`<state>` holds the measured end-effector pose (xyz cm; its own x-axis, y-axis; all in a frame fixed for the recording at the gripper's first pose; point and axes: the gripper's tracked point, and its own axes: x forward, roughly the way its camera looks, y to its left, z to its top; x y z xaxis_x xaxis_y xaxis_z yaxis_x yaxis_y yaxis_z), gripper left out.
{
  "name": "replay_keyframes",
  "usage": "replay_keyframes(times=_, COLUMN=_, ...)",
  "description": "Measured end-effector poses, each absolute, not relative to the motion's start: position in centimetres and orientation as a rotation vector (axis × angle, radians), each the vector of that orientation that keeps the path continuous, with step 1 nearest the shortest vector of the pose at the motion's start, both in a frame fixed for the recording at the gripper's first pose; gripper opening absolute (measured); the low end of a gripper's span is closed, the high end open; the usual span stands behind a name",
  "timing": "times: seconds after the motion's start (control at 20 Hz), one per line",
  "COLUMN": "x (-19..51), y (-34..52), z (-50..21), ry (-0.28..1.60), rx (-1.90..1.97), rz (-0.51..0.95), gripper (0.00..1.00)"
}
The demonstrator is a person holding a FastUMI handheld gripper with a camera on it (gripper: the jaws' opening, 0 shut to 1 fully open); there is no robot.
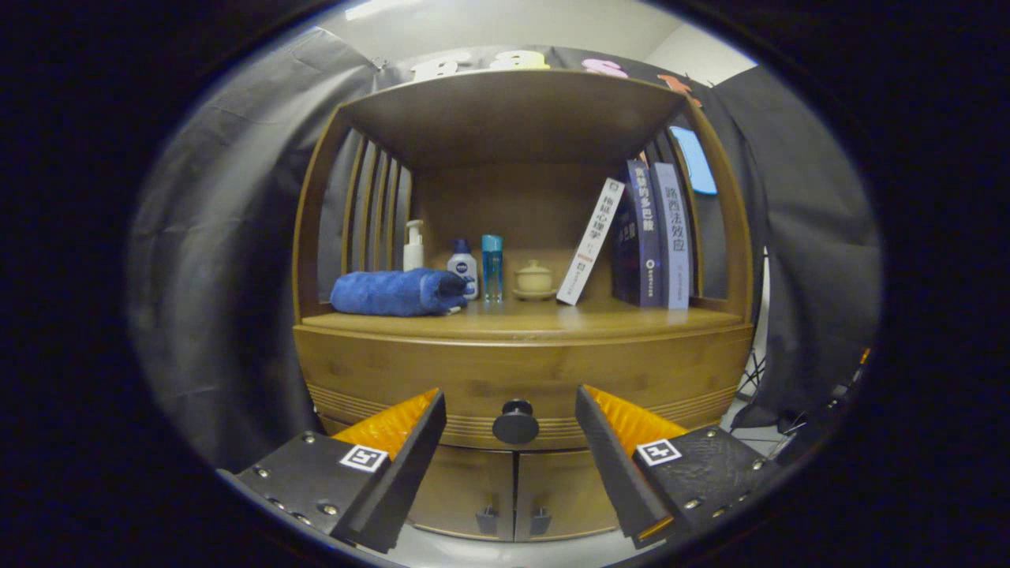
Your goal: Pull open the drawer, take out the items inside it, and place them on the countertop above the cabinet.
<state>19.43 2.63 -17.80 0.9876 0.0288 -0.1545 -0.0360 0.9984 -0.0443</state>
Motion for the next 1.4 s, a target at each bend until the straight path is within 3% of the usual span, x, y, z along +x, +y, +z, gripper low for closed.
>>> replay_keyframes(times=0.1, x=20.5, y=2.3, z=-19.1, ry=0.171, rx=-0.066, rz=0.022, gripper=0.99)
replay_keyframes(times=0.25, x=21.4, y=1.9, z=-21.4, ry=0.207, rx=-0.038, rz=0.003, gripper=0.84)
replay_keyframes(times=0.35, x=22.2, y=2.0, z=-22.5, ry=0.227, rx=-0.028, rz=0.002, gripper=0.84)
replay_keyframes(times=0.55, x=23.6, y=1.9, z=-22.1, ry=0.205, rx=-0.041, rz=-0.012, gripper=0.5)
replay_keyframes(times=0.8, x=23.6, y=1.5, z=-22.6, ry=0.219, rx=-0.076, rz=-0.031, gripper=0.42)
replay_keyframes(times=1.05, x=22.1, y=1.7, z=-22.2, ry=0.206, rx=-0.073, rz=-0.038, gripper=0.25)
replay_keyframes(times=1.4, x=17.2, y=1.6, z=-21.8, ry=0.203, rx=-0.083, rz=-0.045, gripper=0.25)
